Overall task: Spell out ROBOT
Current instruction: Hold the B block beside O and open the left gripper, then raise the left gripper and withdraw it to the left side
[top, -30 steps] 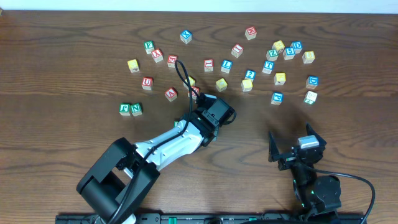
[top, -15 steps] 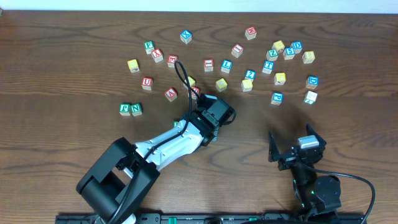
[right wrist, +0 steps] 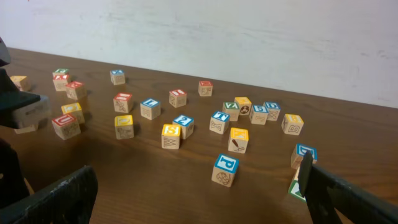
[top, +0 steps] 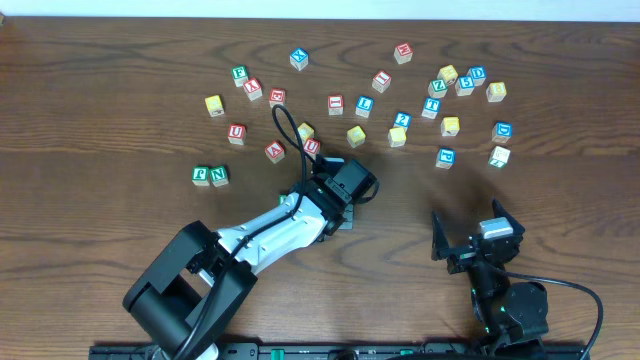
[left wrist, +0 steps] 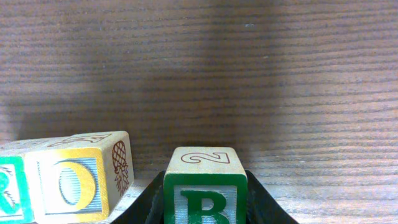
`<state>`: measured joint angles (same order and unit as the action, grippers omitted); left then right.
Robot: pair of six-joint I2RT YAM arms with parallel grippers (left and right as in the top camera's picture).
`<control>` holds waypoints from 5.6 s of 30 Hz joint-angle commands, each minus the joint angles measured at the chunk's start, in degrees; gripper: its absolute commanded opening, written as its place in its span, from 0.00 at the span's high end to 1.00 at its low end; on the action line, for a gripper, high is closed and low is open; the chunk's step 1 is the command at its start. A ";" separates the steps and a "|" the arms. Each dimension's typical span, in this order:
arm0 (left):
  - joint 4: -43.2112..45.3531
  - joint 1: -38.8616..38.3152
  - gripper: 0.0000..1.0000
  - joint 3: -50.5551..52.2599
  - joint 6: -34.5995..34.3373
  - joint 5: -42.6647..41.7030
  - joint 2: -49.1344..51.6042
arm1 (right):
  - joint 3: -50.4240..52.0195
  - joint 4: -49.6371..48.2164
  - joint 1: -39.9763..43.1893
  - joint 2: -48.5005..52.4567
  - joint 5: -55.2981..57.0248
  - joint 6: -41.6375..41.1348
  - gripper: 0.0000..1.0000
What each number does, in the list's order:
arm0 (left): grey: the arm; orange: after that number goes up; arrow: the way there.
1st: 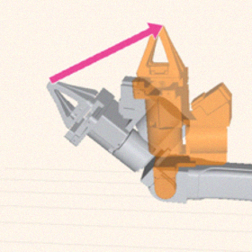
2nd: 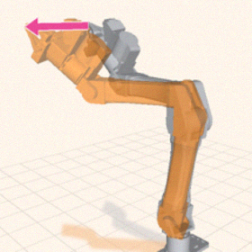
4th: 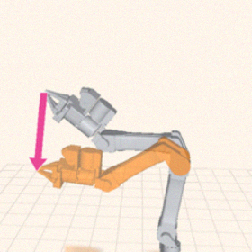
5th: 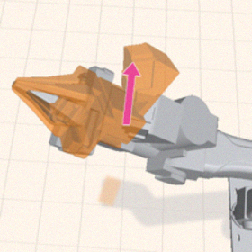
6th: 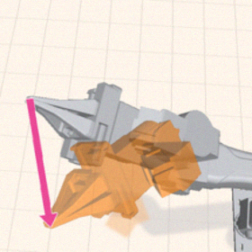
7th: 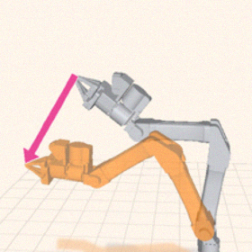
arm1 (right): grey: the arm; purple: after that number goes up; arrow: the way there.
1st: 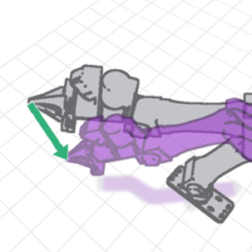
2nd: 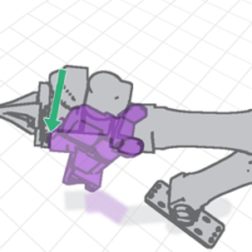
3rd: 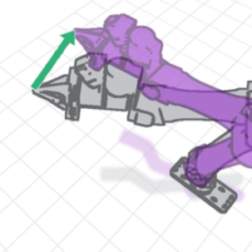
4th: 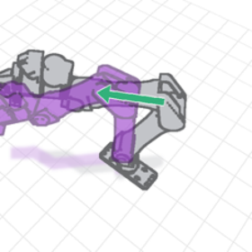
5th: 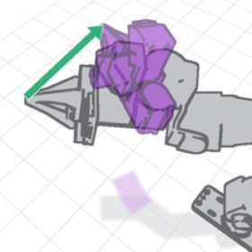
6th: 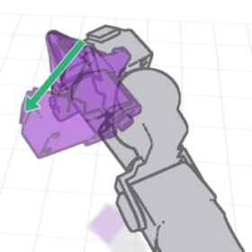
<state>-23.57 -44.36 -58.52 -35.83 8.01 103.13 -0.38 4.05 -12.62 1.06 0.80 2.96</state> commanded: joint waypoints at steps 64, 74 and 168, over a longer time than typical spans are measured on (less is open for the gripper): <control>-0.33 4.42 0.91 -1.77 1.55 -1.16 0.59 | 0.07 0.26 -0.33 -0.13 -0.33 -0.74 0.01; -0.09 3.65 0.71 -1.77 2.60 -1.14 0.59 | 0.07 0.26 -0.33 -0.13 -0.33 -0.76 0.01; -18.21 37.22 0.01 -2.69 23.15 -6.10 -38.62 | -9.70 -2.05 -0.35 4.20 -7.39 -16.20 0.01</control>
<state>-41.78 -7.49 -59.99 -13.23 1.83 64.36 -3.77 0.34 -12.62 2.20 -5.54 -10.02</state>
